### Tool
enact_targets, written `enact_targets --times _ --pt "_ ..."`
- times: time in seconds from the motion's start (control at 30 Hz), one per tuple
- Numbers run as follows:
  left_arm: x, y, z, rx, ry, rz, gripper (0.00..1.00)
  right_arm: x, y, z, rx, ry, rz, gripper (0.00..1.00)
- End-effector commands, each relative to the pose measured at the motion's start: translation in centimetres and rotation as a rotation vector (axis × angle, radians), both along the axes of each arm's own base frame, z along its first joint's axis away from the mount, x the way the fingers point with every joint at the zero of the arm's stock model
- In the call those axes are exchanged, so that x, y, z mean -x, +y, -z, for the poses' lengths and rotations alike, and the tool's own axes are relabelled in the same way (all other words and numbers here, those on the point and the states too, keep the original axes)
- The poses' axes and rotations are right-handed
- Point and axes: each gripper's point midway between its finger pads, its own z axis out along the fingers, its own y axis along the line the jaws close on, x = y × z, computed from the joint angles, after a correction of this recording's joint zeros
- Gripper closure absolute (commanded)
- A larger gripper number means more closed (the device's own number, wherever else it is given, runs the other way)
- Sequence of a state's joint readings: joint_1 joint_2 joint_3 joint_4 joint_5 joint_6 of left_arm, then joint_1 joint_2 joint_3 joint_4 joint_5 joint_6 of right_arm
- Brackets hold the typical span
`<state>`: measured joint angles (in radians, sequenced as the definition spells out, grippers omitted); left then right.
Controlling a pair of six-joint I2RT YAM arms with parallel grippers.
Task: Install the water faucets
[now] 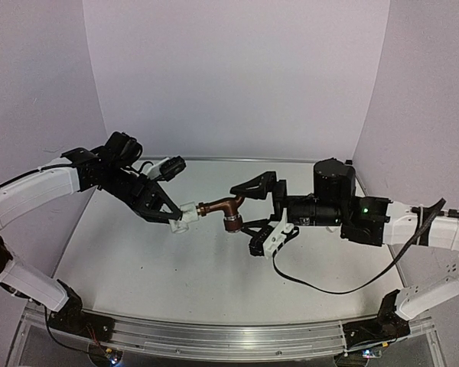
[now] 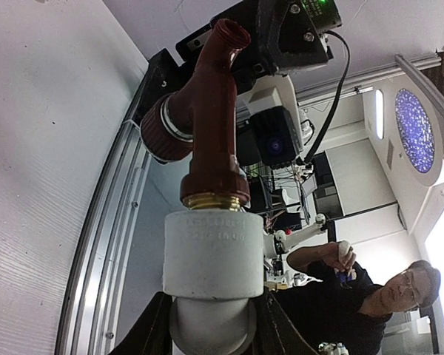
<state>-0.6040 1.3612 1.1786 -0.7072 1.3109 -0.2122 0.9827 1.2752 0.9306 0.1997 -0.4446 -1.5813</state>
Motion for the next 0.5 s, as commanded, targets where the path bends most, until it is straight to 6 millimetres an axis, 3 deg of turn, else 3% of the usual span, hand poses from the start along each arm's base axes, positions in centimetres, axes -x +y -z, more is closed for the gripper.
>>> enact_targets --times 0.0,0.2,0.33,0.47 --pt "0.6 0.0 -2.7 0.085 0.013 0.059 1.0 0.0 1.3 -2.6 -0.062 -0.139 -0.018 0.07" --pt "0.8 0.0 -3.1 0.101 0.016 0.075 1.0 0.4 2.8 -2.3 -0.066 -0.172 -0.053 0.13" --pt "0.6 -0.1 -2.4 0.084 0.018 0.064 1.0 1.3 3.2 -3.0 -0.096 -0.121 -0.096 0.29" --pt "0.0 -0.2 -1.7 0.056 -0.051 0.019 1.0 2.1 3.2 -4.3 -0.123 0.081 -0.107 0.43"
